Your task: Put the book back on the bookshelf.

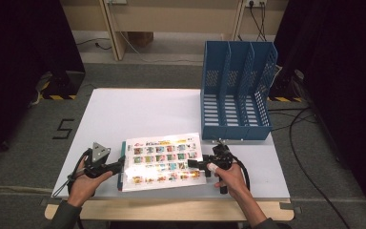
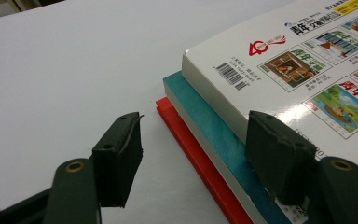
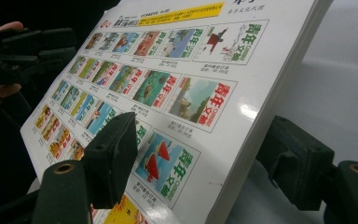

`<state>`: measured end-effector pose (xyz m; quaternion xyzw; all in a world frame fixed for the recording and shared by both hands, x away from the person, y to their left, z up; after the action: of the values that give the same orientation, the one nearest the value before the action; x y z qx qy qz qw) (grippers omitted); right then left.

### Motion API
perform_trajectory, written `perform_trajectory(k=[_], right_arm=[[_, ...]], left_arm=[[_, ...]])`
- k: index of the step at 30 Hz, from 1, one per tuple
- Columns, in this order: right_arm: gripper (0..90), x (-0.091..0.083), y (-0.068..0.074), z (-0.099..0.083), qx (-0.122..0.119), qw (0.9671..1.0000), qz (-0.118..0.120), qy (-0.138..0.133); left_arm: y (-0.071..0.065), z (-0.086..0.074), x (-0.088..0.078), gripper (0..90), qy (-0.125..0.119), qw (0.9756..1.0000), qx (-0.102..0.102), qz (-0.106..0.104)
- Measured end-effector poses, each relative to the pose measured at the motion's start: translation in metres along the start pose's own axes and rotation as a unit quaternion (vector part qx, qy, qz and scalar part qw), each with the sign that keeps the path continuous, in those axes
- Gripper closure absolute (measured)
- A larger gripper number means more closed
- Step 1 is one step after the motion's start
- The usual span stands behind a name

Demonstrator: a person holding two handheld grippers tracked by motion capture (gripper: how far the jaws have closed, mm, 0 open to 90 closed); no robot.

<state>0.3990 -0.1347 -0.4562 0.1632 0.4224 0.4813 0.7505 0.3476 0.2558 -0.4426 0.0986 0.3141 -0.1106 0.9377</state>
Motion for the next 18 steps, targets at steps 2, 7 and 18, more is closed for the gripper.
perform_trajectory(k=[2,7,18], right_arm=[[29.5,0.002,-0.003,0.001,0.004,0.9999,0.01,0.001],[28.0,0.008,-0.006,0.003,0.012,0.9994,0.03,0.008],[56.4,-0.006,0.021,0.012,-0.101,0.9948,-0.013,0.002]], left_arm=[[0.0,0.0,0.0,33.9,0.0,1.0,-0.002,0.001],[0.0,-0.001,0.0,33.5,-0.001,1.0,-0.002,0.001],[-0.004,-0.001,-0.002,45.9,-0.001,0.9999,-0.006,-0.009]])
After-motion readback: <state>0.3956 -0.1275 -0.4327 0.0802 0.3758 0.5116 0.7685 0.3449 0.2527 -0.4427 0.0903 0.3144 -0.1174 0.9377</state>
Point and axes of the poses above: each handheld gripper's, and its own axes: x roughly forward along the jaws, z roughly out of its top, y roughly to its left, the point moved 1 cm from there along x, roughly forward along the jaws, and after that the axes turned 8 degrees about z, right-handed, at the moved point
